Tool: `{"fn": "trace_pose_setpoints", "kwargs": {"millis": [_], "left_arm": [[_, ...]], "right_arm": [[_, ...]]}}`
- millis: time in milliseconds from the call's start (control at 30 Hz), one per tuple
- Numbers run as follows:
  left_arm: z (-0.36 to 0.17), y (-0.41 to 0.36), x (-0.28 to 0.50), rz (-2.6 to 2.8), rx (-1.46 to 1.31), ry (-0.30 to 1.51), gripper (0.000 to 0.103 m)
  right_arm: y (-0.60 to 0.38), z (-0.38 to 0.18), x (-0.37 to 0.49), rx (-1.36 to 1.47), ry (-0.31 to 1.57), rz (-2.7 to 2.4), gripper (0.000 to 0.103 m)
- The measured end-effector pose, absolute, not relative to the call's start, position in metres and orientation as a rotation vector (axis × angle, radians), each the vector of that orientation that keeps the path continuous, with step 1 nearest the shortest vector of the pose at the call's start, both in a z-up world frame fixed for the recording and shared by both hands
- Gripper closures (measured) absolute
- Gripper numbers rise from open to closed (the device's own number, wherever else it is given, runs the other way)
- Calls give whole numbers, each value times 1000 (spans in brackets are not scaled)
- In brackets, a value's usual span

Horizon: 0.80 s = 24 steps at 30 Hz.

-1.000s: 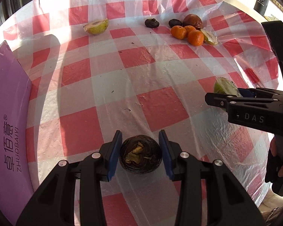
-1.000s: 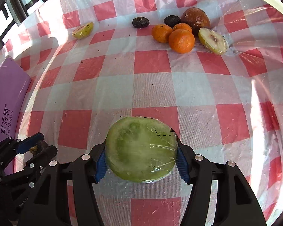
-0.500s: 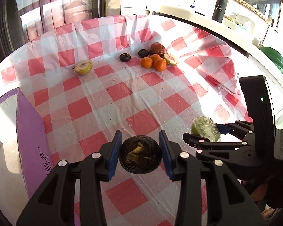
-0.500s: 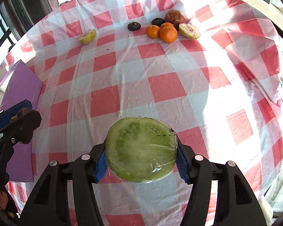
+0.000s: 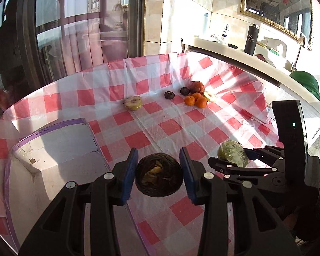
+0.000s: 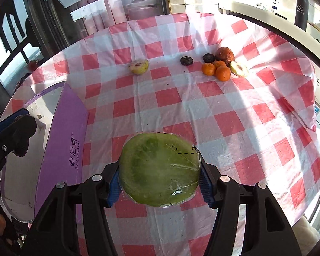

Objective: Organize fruits
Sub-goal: 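Carry both fruits over the white box and open both grippers to drop them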

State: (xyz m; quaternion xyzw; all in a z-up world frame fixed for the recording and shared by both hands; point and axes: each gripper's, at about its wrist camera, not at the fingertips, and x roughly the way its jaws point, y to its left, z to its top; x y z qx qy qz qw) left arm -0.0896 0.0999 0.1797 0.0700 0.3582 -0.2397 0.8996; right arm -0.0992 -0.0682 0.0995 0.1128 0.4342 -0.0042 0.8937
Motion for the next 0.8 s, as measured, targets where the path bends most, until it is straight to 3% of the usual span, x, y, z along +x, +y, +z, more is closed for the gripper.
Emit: {"fn": "trace_pose_setpoints", "kwargs": {"millis": [367, 667, 800], "left_arm": [[166, 205, -86, -300, 115, 823, 63], [111, 280, -63, -46, 69, 1021, 63], [90, 288, -62, -11, 85, 1087, 63]], "right_arm": [[50, 163, -85, 48, 818, 252, 44], [159, 113, -81, -390, 975, 481, 44], [176, 83, -75, -438, 1092, 505, 44]]}}
